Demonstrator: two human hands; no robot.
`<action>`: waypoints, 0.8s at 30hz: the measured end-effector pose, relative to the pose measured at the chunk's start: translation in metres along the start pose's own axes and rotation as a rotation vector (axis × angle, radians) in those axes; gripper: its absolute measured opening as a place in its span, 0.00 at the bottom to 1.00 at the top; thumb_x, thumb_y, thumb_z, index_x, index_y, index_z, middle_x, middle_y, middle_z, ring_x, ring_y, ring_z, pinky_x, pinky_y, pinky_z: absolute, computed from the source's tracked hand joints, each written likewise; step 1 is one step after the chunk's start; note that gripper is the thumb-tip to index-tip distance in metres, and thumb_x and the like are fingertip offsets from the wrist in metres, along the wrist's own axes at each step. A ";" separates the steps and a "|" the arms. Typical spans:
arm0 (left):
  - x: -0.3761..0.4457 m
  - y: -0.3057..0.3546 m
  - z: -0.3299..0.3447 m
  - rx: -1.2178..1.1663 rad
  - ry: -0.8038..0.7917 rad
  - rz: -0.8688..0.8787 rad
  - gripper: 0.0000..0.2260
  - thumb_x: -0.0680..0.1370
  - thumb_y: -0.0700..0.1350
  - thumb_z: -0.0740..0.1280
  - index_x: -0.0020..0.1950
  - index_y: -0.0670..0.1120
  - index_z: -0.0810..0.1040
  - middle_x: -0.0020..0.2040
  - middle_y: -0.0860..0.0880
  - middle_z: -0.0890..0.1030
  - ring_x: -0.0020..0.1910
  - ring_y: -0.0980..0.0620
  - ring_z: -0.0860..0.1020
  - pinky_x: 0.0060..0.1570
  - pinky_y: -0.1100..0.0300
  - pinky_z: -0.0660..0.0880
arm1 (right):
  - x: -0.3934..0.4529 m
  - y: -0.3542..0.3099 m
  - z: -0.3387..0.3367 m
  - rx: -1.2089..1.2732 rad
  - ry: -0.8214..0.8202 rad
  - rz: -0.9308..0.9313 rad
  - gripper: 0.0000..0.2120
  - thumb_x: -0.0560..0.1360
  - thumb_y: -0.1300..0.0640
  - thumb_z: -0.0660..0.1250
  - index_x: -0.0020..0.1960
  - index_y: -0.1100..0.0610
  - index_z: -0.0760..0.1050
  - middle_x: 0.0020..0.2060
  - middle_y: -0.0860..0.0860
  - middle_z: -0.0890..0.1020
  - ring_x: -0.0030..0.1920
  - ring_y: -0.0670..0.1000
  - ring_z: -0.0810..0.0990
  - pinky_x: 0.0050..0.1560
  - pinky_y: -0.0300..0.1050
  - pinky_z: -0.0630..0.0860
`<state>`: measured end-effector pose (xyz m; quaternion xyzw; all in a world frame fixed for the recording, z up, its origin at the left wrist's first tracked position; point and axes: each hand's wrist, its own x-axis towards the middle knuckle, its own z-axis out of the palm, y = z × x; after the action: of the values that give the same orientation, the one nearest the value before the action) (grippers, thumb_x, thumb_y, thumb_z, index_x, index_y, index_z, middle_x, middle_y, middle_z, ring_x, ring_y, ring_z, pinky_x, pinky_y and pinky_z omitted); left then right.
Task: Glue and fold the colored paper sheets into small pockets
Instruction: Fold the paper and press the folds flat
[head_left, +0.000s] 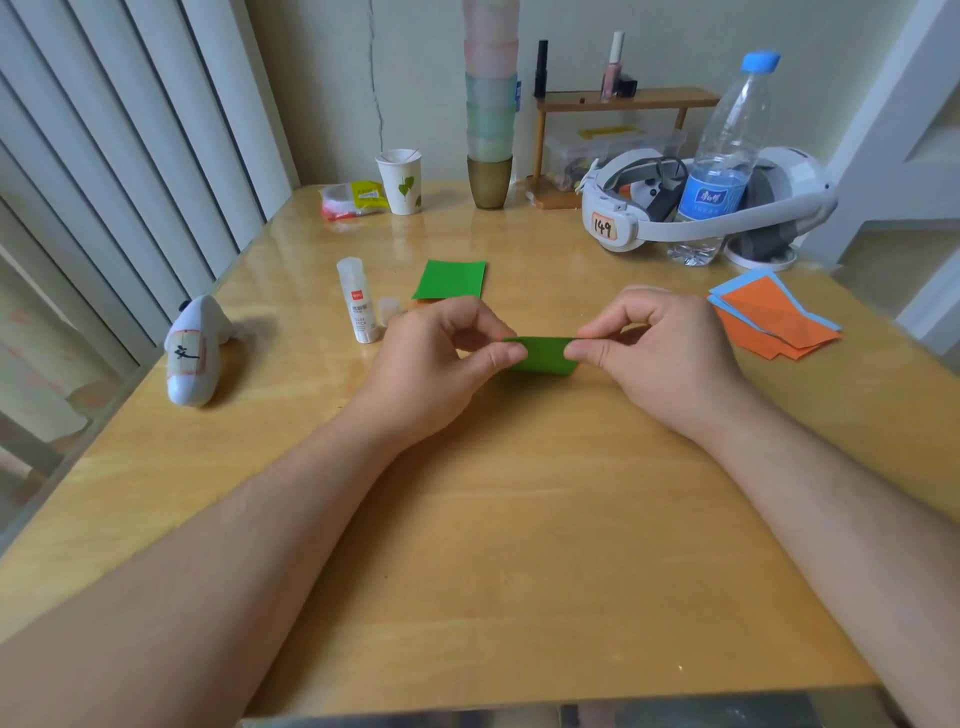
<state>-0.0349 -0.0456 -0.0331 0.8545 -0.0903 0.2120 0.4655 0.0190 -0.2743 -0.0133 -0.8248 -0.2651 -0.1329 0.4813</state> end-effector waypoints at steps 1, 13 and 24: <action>0.001 -0.001 0.001 -0.078 0.012 -0.019 0.06 0.74 0.51 0.77 0.43 0.52 0.83 0.42 0.52 0.86 0.42 0.48 0.84 0.47 0.49 0.80 | 0.000 -0.002 -0.001 0.022 0.009 0.018 0.14 0.68 0.58 0.84 0.36 0.43 0.82 0.38 0.45 0.84 0.40 0.45 0.81 0.44 0.39 0.77; 0.004 -0.001 0.009 -0.373 -0.047 -0.205 0.05 0.75 0.42 0.78 0.46 0.46 0.83 0.37 0.50 0.83 0.37 0.53 0.78 0.45 0.54 0.79 | 0.008 -0.004 0.005 0.754 0.060 0.418 0.10 0.79 0.68 0.70 0.45 0.56 0.83 0.38 0.51 0.85 0.36 0.47 0.83 0.33 0.38 0.78; 0.005 0.019 0.014 -0.707 0.002 -0.450 0.12 0.81 0.36 0.69 0.41 0.45 0.71 0.47 0.40 0.82 0.50 0.40 0.82 0.59 0.34 0.78 | 0.001 -0.010 0.027 0.567 -0.212 0.491 0.06 0.80 0.64 0.70 0.54 0.55 0.83 0.48 0.53 0.89 0.48 0.53 0.88 0.44 0.46 0.84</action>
<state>-0.0336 -0.0676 -0.0235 0.6404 0.0319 0.0617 0.7649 0.0130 -0.2469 -0.0196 -0.7071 -0.1344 0.1506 0.6777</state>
